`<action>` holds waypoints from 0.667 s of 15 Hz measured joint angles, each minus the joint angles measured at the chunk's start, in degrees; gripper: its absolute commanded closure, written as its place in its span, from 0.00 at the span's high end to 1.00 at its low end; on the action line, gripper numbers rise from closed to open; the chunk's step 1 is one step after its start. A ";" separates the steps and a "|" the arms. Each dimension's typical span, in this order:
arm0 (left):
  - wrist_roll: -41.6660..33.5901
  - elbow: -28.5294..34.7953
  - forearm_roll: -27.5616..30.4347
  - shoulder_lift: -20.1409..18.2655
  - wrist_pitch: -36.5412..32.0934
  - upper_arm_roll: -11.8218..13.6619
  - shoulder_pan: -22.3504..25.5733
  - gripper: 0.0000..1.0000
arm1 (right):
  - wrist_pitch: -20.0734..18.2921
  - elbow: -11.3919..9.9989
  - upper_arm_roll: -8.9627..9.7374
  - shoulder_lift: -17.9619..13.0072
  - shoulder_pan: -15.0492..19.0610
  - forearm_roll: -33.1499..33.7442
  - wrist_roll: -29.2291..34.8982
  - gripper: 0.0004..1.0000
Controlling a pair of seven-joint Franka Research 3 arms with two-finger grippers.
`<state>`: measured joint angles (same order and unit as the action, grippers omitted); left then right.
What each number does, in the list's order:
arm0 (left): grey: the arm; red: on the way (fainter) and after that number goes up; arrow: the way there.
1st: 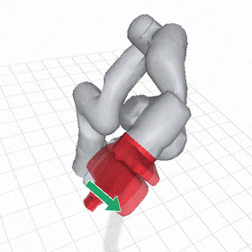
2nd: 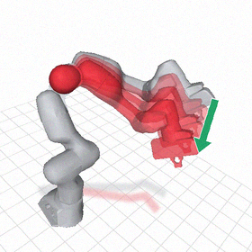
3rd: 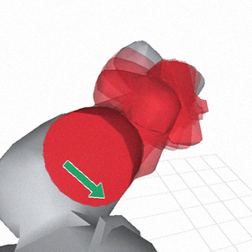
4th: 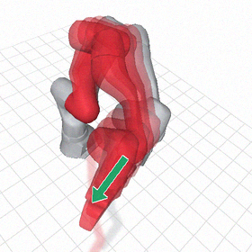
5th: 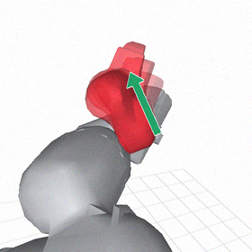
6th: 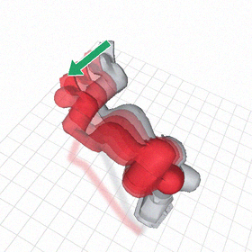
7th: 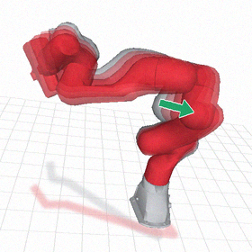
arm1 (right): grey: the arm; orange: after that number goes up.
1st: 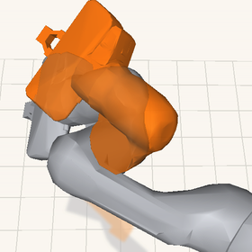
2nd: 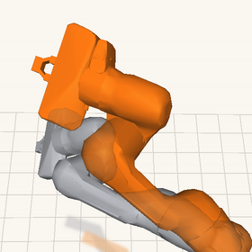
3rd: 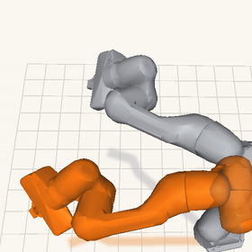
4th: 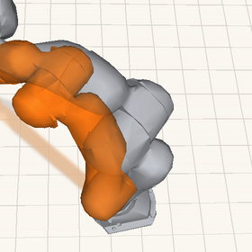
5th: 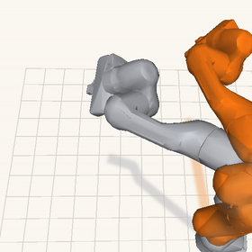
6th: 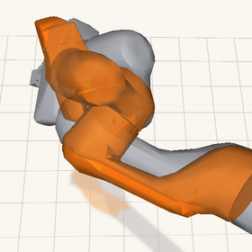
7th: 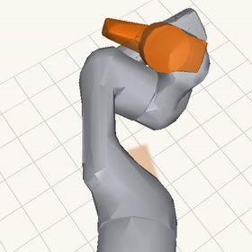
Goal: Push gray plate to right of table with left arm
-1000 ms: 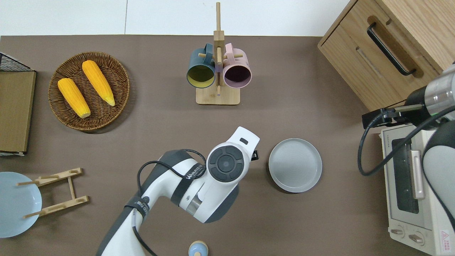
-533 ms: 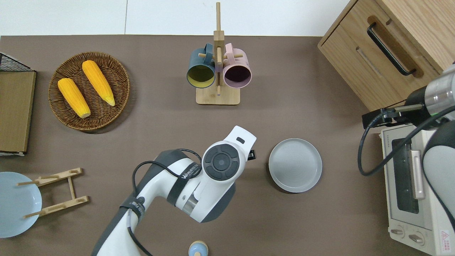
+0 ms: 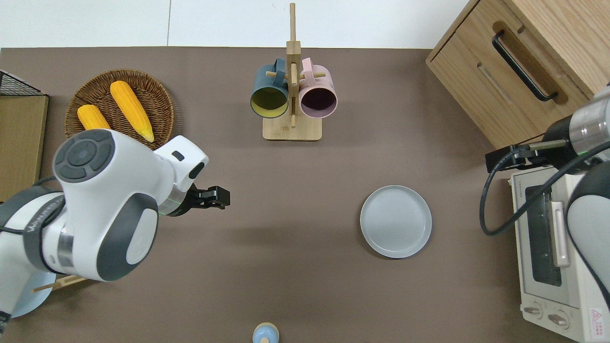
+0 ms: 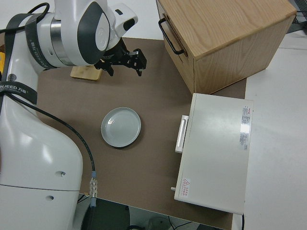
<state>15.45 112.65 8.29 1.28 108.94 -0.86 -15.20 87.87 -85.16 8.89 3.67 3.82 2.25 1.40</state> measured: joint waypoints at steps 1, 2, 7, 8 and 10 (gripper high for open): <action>-2.04 -0.09 -0.05 -0.44 -0.89 0.05 1.65 0.99 | 0.00 0.00 0.00 0.00 0.00 0.00 0.00 0.98; -3.92 -0.25 -0.13 -0.85 -1.69 0.11 3.18 0.99 | 0.00 0.00 0.00 0.00 0.00 0.00 0.00 0.98; -11.14 -1.79 -3.02 -2.84 -5.47 0.75 8.78 0.99 | 0.00 0.00 0.00 0.00 0.00 0.00 0.00 0.98; -11.79 -2.21 -3.71 -3.04 -5.92 0.99 9.03 0.99 | 0.00 0.00 0.00 0.00 0.00 0.00 0.00 0.98; -12.65 -3.22 -4.92 -3.53 -6.69 1.52 9.25 0.99 | 0.00 0.00 0.00 0.00 0.00 0.00 0.00 0.98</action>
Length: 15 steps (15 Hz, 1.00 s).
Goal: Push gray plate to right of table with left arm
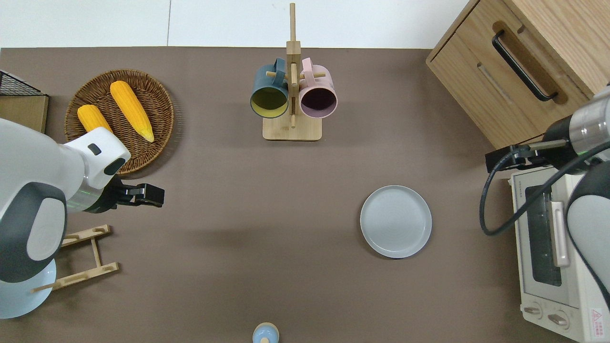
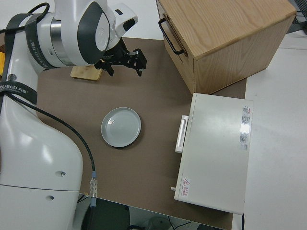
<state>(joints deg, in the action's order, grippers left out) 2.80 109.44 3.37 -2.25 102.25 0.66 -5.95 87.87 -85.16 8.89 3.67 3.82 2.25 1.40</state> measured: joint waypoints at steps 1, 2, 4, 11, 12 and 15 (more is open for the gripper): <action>-0.15 -0.45 -0.64 -0.37 -0.31 0.35 0.07 0.99 | 0.00 0.00 0.00 0.00 0.00 0.00 0.00 0.98; -0.27 -0.80 -1.13 -0.87 -0.60 0.90 0.15 0.99 | 0.00 0.00 0.00 0.00 0.00 0.00 0.00 0.98; -0.55 -1.17 -1.55 -2.06 -0.85 1.92 0.26 0.99 | 0.00 0.00 0.00 0.00 0.00 0.00 0.00 0.98; -0.66 -3.91 -2.31 -3.83 -1.86 2.59 0.28 0.99 | 0.00 0.00 0.00 0.00 0.00 0.00 0.00 0.98; -0.66 -4.30 -2.34 -3.83 -1.99 2.68 0.29 0.99 | 0.00 0.00 0.00 0.00 0.00 0.00 0.00 0.98; -0.66 -4.73 -2.38 -3.98 -2.13 2.70 0.29 0.99 | 0.00 0.00 0.00 0.00 0.00 0.00 0.00 0.98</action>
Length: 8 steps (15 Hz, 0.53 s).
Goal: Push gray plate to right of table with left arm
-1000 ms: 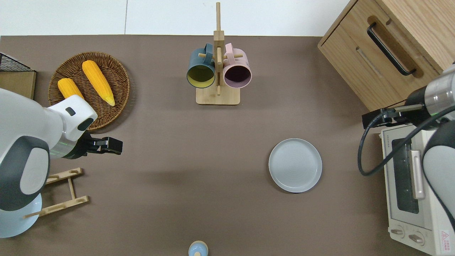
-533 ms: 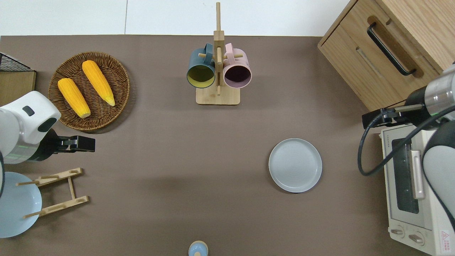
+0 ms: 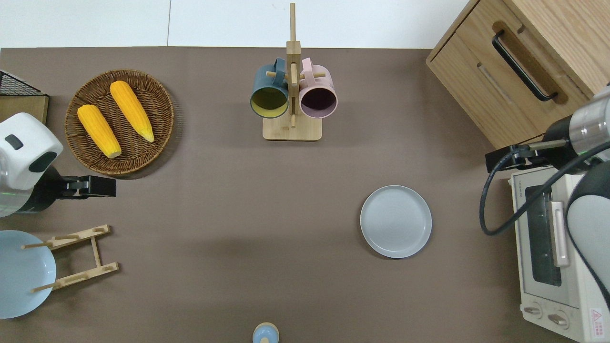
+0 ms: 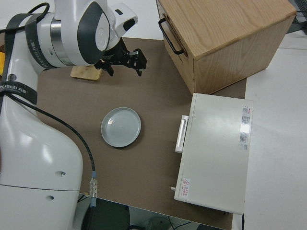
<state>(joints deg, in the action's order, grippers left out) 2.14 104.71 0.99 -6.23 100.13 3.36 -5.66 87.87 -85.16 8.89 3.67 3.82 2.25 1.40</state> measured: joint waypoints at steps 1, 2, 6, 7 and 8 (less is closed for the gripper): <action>0.00 -0.04 -0.12 -0.05 -0.13 0.00 0.00 0.99 | 0.00 0.00 0.00 0.00 0.00 0.00 0.00 0.98; 0.00 -0.04 -0.95 -0.09 -0.26 -0.01 0.00 0.99 | 0.00 0.00 0.00 0.00 0.00 0.00 0.00 0.98; 0.00 -0.07 -2.79 -0.44 -0.53 -0.01 0.00 0.99 | 0.00 0.00 0.00 0.00 0.00 0.00 0.00 0.98; 0.00 -0.07 -2.79 -0.55 -0.59 -0.01 0.00 0.99 | 0.00 0.00 0.00 0.00 0.00 0.00 0.00 0.98; 0.00 -0.07 -2.79 -0.61 -0.64 -0.01 0.00 0.99 | 0.00 0.00 0.00 0.00 0.00 0.00 0.00 0.98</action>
